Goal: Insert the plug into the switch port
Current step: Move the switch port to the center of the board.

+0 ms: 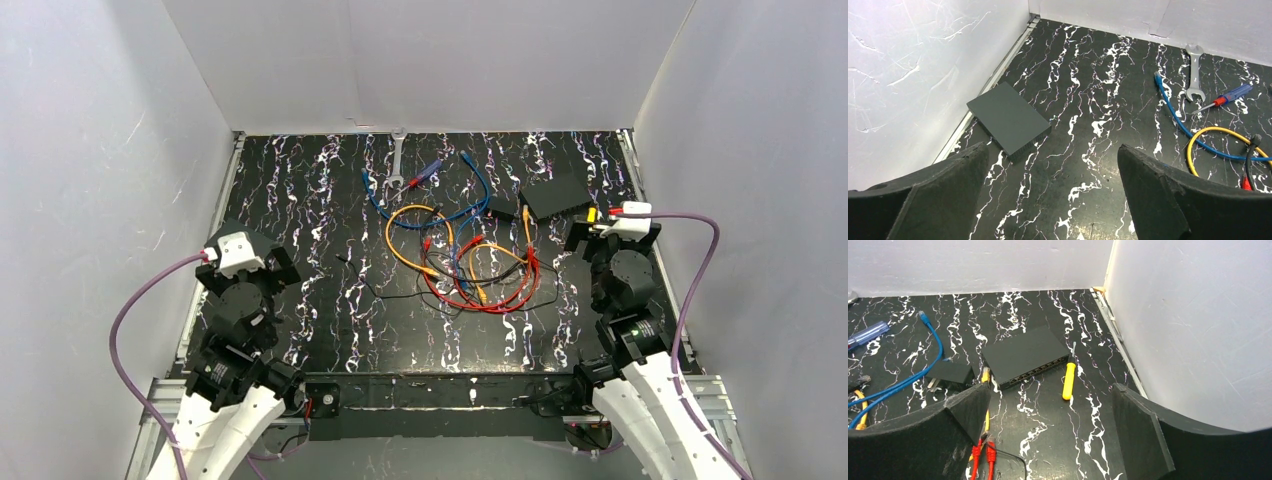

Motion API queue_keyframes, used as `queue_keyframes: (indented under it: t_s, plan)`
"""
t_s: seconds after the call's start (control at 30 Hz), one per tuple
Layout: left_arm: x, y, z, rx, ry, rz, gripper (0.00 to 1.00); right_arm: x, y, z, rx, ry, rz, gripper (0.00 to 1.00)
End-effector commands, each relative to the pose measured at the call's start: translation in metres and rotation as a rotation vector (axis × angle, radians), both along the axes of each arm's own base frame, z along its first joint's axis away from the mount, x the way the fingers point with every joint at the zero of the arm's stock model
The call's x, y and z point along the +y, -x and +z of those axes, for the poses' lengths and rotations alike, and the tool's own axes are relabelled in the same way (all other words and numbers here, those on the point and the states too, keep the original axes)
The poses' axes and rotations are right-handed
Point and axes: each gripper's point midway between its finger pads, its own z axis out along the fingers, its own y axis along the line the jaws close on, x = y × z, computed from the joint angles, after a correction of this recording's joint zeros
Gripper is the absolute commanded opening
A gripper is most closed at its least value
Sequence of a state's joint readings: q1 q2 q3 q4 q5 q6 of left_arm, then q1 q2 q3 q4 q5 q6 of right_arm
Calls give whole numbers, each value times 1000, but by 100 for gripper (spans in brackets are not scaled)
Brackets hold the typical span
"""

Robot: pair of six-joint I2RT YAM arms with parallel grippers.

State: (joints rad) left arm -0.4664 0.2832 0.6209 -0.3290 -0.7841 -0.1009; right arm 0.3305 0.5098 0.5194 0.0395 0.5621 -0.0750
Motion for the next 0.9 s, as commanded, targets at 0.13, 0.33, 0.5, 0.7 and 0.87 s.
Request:
queue_keyframes:
  t_s: [0.13, 0.33, 0.5, 0.7, 0.87]
  plan:
    - [-7, -15, 3, 31, 3, 2, 98, 4, 0, 15, -71, -21, 10, 99]
    - [-32, -51, -2, 211, 11, -7, 98, 12, 0, 13, -63, -19, 38, 99]
    - [-58, -90, -14, 385, 49, -30, 98, 16, 2, 14, -68, -23, 58, 99]
    - [-55, -129, -43, 501, 269, 24, 98, 22, 4, 14, -72, -26, 82, 99]
    - [-9, -143, -67, 524, 359, 212, 98, 26, 4, 13, -68, -26, 98, 99]
